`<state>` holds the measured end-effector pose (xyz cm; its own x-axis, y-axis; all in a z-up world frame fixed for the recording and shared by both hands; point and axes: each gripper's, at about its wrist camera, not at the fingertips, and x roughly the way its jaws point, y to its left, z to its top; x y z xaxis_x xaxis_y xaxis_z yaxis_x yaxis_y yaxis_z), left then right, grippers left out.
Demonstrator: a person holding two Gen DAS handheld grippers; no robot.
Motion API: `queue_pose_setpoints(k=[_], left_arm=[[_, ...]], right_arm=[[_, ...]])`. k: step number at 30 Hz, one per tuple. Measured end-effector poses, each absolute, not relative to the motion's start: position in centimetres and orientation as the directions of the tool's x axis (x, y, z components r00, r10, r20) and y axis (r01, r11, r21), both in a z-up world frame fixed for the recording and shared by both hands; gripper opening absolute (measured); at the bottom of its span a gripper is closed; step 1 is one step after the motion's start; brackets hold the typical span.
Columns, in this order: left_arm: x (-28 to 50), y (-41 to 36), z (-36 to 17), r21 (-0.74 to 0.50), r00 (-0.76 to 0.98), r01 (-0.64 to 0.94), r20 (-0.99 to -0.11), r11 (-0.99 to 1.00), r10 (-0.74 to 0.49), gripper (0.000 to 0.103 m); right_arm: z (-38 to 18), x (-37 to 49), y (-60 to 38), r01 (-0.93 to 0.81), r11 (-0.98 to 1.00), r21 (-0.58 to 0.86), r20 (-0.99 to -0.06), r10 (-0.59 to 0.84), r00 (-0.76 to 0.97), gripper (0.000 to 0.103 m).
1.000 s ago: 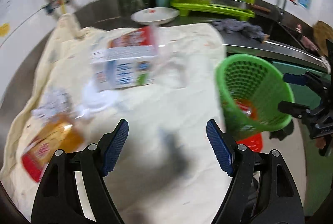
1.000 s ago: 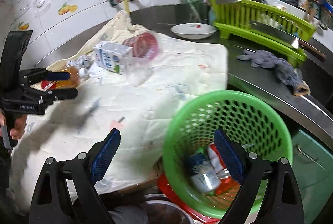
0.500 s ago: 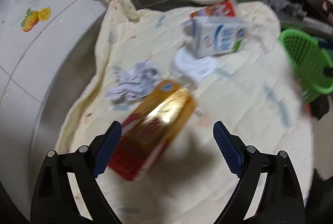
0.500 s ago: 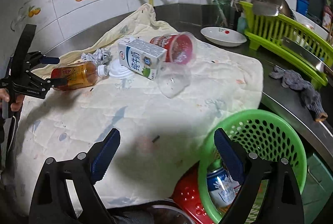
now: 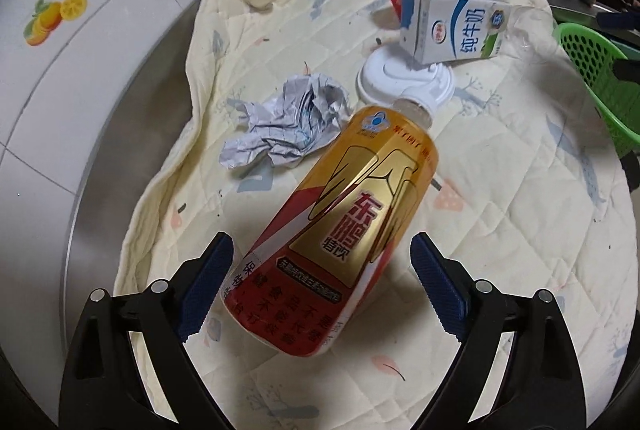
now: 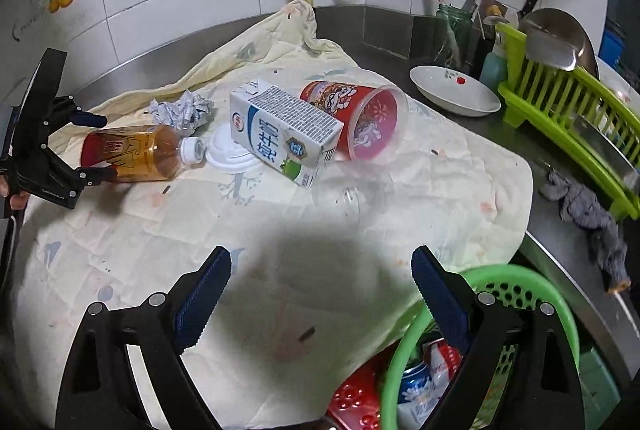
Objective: Collect trash
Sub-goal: 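Grasp the Dongpeng bottle with the left tool while the right tool grasps the clear plastic cup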
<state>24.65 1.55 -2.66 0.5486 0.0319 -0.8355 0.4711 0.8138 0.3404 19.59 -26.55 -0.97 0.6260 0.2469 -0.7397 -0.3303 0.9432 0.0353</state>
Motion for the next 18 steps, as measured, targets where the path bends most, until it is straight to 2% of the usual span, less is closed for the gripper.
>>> queue_pose_setpoints(k=[5, 12, 18], left_arm=[[25.5, 1.7, -3.3, 0.312, 0.52, 0.476, -0.854, 0.822, 0.023, 0.088], [25.1, 1.2, -3.3, 0.301, 0.511, 0.479, -0.86, 0.825, 0.018, 0.08], [24.7, 1.9, -2.5, 0.236, 0.489, 0.473, -0.872, 0.849, -0.03, 0.074]], right_arm=[[-1.8, 21.9, -26.9, -0.302, 0.951, 0.06, -0.755, 0.242, 0.61, 0.088], [-3.5, 24.0, -26.3, -0.241, 0.967, 0.083, -0.759, 0.218, 0.614, 0.088], [-4.8, 25.4, -24.8, -0.187, 0.982, 0.015, -0.753, 0.134, 0.645, 0.088]])
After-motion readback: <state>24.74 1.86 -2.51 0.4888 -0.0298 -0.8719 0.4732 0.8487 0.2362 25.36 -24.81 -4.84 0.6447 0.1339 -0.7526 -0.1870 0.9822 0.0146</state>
